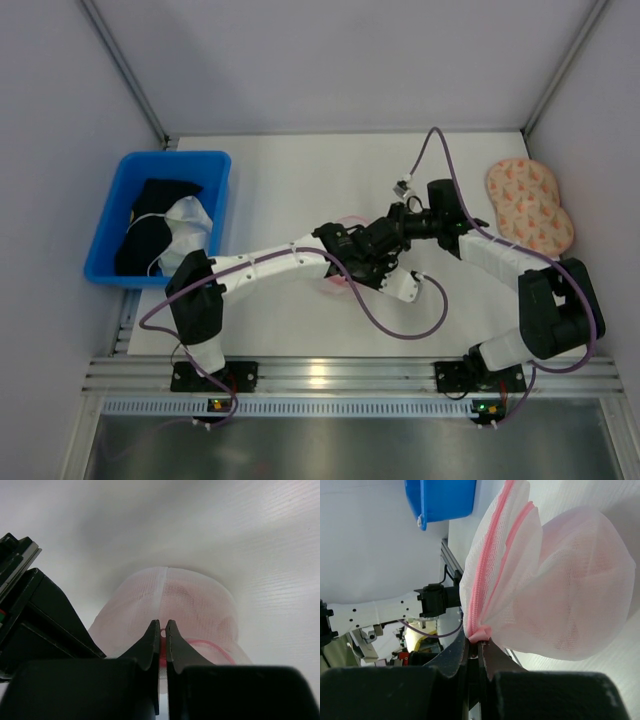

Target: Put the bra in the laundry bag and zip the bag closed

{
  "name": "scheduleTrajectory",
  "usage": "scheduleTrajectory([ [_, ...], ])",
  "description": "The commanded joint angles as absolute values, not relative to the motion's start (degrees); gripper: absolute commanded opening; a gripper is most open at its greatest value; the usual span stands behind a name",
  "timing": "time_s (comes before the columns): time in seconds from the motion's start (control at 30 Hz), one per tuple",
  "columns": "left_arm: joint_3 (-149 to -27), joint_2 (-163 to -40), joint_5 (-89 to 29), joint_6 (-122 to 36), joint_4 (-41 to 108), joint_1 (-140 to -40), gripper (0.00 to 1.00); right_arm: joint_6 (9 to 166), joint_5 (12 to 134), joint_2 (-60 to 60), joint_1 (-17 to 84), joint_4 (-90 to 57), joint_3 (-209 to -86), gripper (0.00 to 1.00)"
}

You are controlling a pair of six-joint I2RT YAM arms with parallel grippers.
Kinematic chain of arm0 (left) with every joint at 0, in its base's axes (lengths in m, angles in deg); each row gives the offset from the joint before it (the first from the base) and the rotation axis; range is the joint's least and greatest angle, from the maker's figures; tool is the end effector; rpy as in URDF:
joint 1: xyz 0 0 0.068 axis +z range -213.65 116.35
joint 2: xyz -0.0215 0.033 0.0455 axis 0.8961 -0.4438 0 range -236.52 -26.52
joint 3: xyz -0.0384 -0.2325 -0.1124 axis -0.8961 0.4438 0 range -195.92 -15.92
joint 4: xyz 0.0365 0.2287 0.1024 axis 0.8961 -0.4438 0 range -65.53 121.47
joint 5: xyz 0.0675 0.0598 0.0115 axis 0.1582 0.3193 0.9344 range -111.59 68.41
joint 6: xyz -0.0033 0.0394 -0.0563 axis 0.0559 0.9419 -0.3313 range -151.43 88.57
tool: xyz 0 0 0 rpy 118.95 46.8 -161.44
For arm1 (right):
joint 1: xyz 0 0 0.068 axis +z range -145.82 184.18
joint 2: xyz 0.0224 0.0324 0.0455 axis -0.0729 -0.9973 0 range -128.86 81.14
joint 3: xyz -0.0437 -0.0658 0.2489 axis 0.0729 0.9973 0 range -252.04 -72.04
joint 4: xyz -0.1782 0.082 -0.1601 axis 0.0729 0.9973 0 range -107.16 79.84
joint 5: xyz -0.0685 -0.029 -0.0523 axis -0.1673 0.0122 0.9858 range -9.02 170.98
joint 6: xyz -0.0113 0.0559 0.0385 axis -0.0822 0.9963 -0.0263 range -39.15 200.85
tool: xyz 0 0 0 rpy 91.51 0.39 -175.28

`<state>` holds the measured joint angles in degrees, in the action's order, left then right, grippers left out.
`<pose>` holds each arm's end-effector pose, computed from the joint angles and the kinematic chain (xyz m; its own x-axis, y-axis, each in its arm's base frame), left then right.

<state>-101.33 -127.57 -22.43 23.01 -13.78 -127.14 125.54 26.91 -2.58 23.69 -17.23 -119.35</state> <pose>0.1666 -0.3359 0.2416 0.5036 0.8126 -0.2934 0.8395 -0.3802 0.3881 0.2715 0.1440 0.2087 -0.9673 0.0952 -0.2352 -0.1835 0.3776 0.9076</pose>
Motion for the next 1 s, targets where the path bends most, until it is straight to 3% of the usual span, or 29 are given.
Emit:
scheduleTrajectory([
  [0.0, -102.9, -125.4, -25.5, 22.4, -17.5, -126.9, 0.00, 123.5, 26.7, -1.0, 24.5, -17.4, -122.3, 0.00],
  [0.43, -94.4, -115.3, -37.6, 20.9, -17.7, -126.9, 0.00, 118.6, 28.4, -4.7, 21.6, -14.4, -126.4, 0.00],
  [0.8, -87.8, -111.5, -39.9, 19.4, -17.7, -126.9, 0.00, 115.7, 28.2, -6.8, 20.0, -12.7, -129.0, 0.00],
  [0.97, -90.4, -110.9, -41.9, 17.9, -17.6, -125.2, 0.00, 117.3, 27.5, -5.8, 20.0, -13.9, -127.5, 0.00],
])
